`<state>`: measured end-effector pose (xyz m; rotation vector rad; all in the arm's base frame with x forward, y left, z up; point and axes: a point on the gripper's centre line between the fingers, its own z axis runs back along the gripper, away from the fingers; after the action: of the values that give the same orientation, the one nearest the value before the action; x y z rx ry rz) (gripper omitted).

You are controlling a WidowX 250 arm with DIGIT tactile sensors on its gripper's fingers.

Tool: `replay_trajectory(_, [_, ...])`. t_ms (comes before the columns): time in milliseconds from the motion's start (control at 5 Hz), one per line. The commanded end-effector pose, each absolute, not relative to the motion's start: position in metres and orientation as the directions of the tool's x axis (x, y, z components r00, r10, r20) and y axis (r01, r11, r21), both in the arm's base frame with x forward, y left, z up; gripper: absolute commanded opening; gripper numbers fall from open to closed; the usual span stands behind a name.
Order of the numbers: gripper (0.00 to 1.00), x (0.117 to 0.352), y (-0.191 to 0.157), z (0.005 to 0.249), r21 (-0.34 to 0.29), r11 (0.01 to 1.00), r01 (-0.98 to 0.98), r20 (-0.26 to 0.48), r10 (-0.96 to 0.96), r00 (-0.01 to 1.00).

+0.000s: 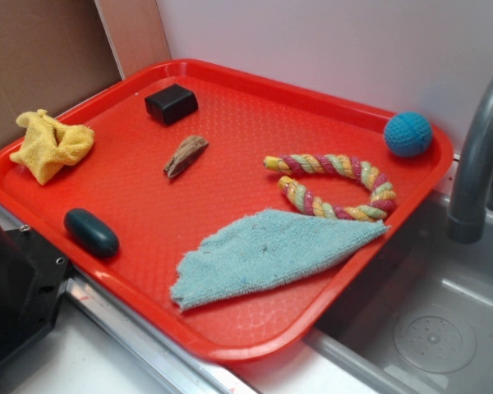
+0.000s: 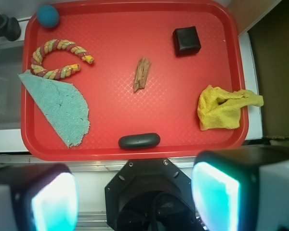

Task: Grab the yellow cloth.

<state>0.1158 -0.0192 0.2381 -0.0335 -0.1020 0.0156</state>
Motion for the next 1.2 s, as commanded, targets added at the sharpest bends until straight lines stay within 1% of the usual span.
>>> replay_trajectory(0, [1.00,0.116,-0.019,0.238,-0.034,0.999,-0.014,0.102,0.017,0.995])
replay_trajectory(200, [1.00,0.123,0.024,0.190,-0.025,0.989,-0.145,0.056,0.146,0.988])
replay_trajectory(400, [1.00,0.129,0.052,0.165,-0.023,0.972,-0.234,0.069,0.235,0.969])
replay_trajectory(600, [1.00,0.129,0.075,0.133,0.021,0.946,-0.324,0.044,0.323,0.945])
replay_trajectory(800, [1.00,0.127,0.098,0.090,0.042,0.929,-0.368,0.035,0.366,0.930])
replay_trajectory(1000, [1.00,0.130,0.119,0.052,0.057,0.911,-0.408,0.011,0.408,0.913])
